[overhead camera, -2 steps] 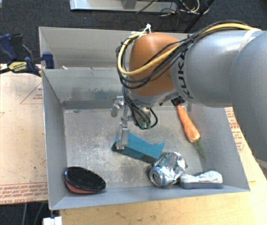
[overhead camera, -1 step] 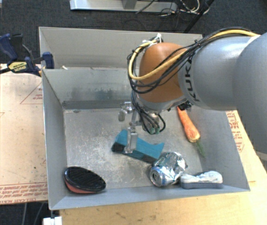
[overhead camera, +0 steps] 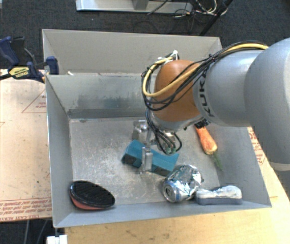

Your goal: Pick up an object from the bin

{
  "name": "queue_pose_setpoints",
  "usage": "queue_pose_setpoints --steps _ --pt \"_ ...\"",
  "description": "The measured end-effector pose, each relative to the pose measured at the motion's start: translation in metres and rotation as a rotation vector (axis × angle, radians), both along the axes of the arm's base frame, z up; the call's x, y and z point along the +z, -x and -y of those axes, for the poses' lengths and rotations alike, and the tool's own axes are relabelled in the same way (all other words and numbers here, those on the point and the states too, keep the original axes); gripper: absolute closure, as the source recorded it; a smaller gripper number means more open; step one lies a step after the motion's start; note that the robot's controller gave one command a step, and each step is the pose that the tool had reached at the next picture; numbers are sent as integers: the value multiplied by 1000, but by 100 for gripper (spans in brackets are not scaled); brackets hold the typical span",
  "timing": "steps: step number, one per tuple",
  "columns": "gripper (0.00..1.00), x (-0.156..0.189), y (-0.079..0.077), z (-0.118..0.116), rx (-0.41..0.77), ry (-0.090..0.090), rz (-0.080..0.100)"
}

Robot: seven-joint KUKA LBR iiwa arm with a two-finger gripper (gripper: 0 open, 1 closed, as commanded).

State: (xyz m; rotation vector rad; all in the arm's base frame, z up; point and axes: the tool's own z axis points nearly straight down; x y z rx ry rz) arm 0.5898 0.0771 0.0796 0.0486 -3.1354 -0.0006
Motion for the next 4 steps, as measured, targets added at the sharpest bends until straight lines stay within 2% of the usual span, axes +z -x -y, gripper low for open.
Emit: queue_pose_setpoints --steps 1,2,3,4 --pt "100 -9 -27 18 -58 -6 15" --pt "100 -9 -27 18 -59 -6 15" --pt "100 113 -32 22 -49 -6 12" --pt "100 112 -32 22 -49 -6 11"
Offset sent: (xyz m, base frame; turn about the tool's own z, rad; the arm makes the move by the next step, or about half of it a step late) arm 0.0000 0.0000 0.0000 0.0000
